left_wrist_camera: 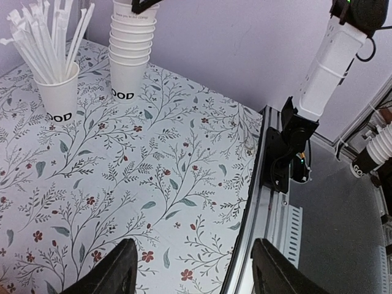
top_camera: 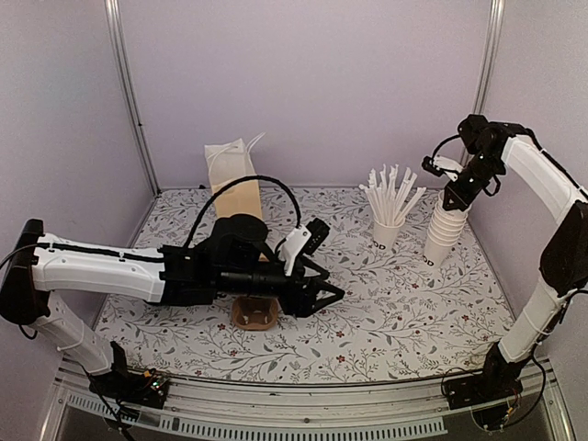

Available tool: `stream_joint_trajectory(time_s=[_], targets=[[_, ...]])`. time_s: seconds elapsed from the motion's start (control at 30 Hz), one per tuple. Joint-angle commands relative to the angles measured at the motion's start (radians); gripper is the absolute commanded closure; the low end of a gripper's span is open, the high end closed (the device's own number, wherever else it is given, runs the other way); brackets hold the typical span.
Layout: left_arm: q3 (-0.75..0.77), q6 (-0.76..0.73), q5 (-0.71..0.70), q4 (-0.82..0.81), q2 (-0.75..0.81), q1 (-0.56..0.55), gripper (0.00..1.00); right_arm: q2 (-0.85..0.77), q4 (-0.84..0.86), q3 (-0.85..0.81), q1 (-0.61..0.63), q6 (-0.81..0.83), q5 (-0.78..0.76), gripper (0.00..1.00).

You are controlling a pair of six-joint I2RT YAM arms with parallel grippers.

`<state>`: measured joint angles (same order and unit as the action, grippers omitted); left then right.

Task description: Pack the takeout coffee

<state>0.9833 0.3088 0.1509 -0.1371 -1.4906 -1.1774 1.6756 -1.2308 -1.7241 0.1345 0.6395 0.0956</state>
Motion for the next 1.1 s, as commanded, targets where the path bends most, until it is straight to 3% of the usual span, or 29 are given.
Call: stream_joint_trajectory(time_s=[0.0, 0.07, 0.17, 0.33, 0.47, 0.57, 0.8, 0.93, 1.07], targets=[[-0.012, 0.010, 0.015, -0.036, 0.005, -0.014, 0.34, -0.036, 0.024, -0.074, 0.000, -0.016, -0.134, 1.00], [-0.008, 0.010, 0.021, -0.043, -0.001, -0.013, 0.34, -0.047, -0.031, -0.122, -0.010, -0.002, -0.050, 1.00], [-0.003, 0.012, 0.029, -0.053, -0.011, -0.013, 0.34, -0.049, -0.036, -0.149, -0.008, -0.011, -0.113, 1.00], [0.001, 0.016, 0.039, -0.057, -0.019, -0.013, 0.34, -0.045, -0.133, -0.283, -0.009, -0.002, -0.042, 1.00], [-0.001, 0.014, 0.027, -0.036, -0.001, -0.013, 0.34, -0.071, -0.138, -0.355, 0.001, 0.002, -0.068, 1.00], [0.005, 0.009, 0.001, -0.005, 0.027, -0.013, 0.34, -0.110, -0.138, -0.361, 0.012, 0.028, -0.001, 1.00], [0.051, -0.003, -0.142, 0.130, 0.095, 0.011, 0.34, -0.240, -0.099, -0.114, 0.181, 0.151, 0.327, 1.00], [0.066, 0.093, -0.305, 0.319, 0.127, 0.068, 0.34, -0.284, -0.068, 0.048, 0.336, 0.183, 0.394, 1.00], [-0.005, 0.201, -0.343, 0.384, 0.202, 0.157, 0.34, -0.252, 0.034, 0.179, 0.445, 0.192, 0.379, 1.00]])
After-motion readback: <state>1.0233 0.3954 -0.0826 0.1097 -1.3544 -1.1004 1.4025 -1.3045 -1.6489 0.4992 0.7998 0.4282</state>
